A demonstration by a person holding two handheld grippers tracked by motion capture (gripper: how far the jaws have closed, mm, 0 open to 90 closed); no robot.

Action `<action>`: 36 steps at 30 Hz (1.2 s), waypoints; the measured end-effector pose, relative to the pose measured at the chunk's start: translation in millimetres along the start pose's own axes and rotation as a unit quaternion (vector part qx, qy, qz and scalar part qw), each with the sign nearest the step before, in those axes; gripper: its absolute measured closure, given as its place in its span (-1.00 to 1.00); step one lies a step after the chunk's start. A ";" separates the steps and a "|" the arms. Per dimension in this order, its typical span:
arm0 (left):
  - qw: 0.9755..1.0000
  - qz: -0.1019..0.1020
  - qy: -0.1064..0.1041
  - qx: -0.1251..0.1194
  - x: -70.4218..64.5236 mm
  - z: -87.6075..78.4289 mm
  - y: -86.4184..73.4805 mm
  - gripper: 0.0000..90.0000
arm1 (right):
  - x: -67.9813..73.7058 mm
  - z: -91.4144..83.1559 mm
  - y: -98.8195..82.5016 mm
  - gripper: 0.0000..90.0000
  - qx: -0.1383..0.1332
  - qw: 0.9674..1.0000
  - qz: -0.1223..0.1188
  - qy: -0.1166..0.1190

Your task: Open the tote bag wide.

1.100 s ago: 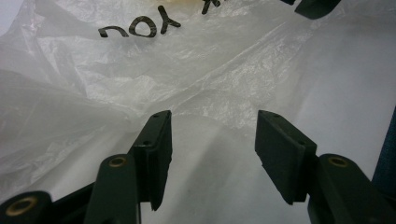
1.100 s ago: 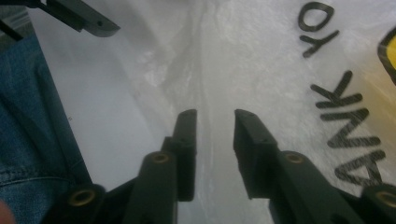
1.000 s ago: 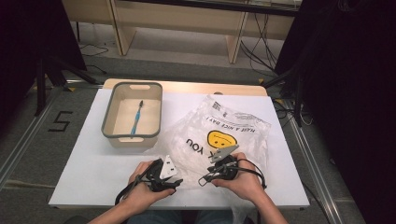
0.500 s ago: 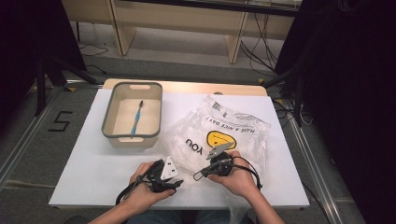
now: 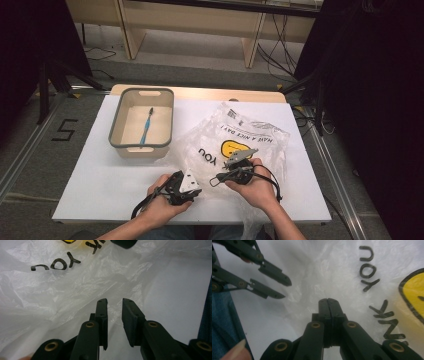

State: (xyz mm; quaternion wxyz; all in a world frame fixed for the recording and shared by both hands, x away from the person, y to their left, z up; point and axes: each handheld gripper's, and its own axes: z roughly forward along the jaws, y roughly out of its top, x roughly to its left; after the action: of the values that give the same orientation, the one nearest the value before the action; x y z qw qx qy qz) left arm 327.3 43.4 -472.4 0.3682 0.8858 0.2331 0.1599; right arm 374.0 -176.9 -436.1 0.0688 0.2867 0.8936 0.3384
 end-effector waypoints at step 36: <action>0.999 -0.017 0.026 -0.024 8.9 26.0 19.5 0.98 | -8.2 -21.7 6.8 1.00 -0.112 0.987 0.061 -0.096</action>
State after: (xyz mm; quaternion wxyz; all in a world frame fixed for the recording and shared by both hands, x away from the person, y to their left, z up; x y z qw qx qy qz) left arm 352.4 21.0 -474.8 0.3853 0.8684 0.2533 0.1822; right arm 377.1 -189.7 -415.8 0.1648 0.3621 0.8205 0.4106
